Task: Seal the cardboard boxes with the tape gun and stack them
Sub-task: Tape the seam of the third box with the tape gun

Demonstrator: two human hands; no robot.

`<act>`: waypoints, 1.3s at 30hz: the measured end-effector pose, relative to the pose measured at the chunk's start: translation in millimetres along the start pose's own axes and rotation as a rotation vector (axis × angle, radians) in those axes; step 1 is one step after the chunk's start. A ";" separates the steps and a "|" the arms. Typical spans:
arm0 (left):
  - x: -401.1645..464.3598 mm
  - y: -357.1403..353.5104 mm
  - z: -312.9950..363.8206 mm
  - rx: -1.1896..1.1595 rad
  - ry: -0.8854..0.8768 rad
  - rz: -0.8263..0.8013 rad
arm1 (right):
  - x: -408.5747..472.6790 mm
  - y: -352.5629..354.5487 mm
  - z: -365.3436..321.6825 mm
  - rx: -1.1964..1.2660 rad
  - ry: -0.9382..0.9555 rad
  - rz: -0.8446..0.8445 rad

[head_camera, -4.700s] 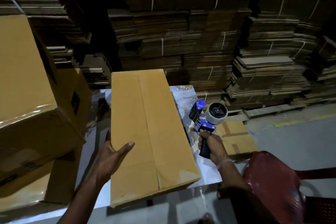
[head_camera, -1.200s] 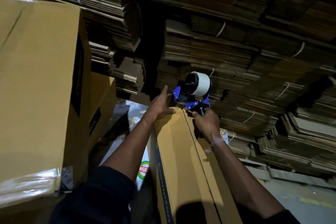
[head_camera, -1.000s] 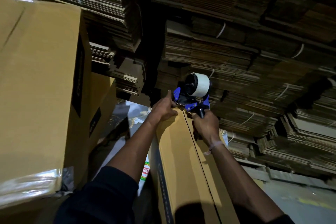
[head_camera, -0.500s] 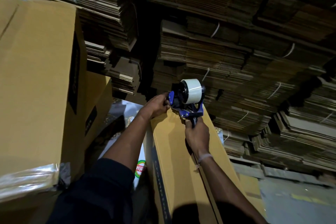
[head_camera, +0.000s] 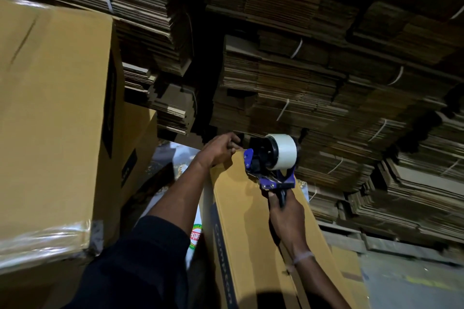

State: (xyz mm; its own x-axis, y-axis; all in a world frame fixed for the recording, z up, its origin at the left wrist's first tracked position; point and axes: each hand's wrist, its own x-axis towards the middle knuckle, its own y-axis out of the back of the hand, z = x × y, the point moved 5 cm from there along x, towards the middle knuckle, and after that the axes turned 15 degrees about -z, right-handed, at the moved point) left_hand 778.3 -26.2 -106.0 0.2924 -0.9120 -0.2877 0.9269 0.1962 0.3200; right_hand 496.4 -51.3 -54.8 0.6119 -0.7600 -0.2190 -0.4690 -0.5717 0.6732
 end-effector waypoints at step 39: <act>-8.0 -19.6 27.3 0.471 -0.097 0.282 | -41.6 5.6 11.0 -0.037 -0.041 -0.153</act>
State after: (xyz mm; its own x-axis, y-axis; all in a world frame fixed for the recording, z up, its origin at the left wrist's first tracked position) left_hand 751.4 -32.5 -85.3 0.4702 -0.8808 -0.0547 0.6040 0.2760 0.7477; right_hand 461.4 -26.3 -49.7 0.6475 -0.6771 -0.3497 -0.3476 -0.6708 0.6552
